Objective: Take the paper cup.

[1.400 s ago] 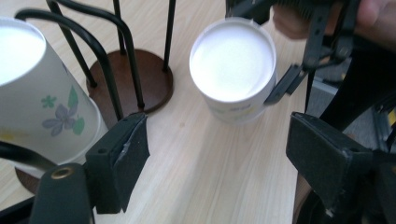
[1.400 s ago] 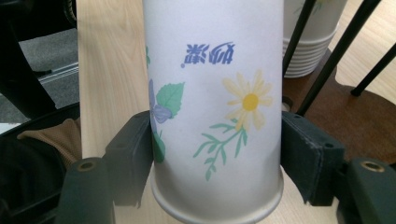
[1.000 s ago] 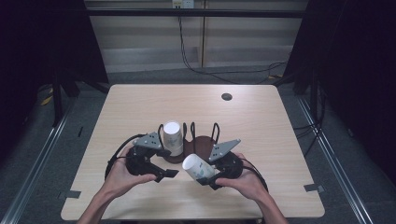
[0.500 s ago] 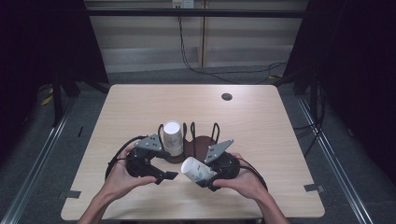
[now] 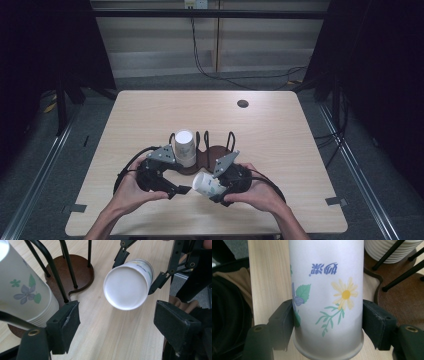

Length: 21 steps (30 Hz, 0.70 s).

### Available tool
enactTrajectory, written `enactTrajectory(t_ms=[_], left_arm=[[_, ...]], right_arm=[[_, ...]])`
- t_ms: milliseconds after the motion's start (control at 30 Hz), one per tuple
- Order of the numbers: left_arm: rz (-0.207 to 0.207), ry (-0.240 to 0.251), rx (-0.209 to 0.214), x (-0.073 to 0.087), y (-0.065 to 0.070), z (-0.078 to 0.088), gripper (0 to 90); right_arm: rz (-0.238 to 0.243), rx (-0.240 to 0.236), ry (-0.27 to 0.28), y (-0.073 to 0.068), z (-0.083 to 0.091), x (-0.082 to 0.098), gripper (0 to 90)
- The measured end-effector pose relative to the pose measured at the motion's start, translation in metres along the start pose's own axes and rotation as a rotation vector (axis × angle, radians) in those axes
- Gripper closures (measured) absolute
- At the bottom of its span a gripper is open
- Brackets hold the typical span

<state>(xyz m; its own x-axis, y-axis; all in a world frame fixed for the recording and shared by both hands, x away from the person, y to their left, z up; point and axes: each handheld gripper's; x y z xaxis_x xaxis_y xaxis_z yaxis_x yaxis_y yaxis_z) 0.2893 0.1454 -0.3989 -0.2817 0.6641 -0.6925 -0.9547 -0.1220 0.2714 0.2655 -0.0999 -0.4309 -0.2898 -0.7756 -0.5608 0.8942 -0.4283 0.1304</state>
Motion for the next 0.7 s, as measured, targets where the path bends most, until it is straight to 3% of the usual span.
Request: enactTrajectory(t_ms=[67, 233, 333, 700], left_arm=[[-0.011, -0.022, -0.001, 0.001, 0.002, -0.002, 25.9], [-0.016, -0.029, -0.003, 0.001, 0.003, -0.002, 25.6], [-0.042, -0.069, -0.007, 0.000, 0.004, -0.004, 25.4], [-0.053, -0.089, 0.021, -0.002, 0.005, -0.011, 26.4]], right_arm=[[0.004, 0.017, -0.017, -0.002, -0.002, -0.002, 30.4], [0.006, 0.024, -0.031, -0.003, -0.003, -0.004, 30.6], [0.043, 0.026, -0.061, -0.008, -0.004, -0.008, 31.1], [0.047, 0.024, -0.090, -0.011, -0.004, -0.006, 31.8]])
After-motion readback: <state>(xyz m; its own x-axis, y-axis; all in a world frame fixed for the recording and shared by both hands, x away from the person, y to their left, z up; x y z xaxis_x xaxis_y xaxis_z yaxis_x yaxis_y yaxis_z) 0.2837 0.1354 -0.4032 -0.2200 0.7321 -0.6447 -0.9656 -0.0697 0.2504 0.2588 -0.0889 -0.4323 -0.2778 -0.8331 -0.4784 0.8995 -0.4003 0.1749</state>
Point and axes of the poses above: each handheld gripper's, and its own axes: z roughly backward along the jaws, x roughly out of its underside, y roughly to its right, and after that the axes turned 11 degrees about x, right-handed
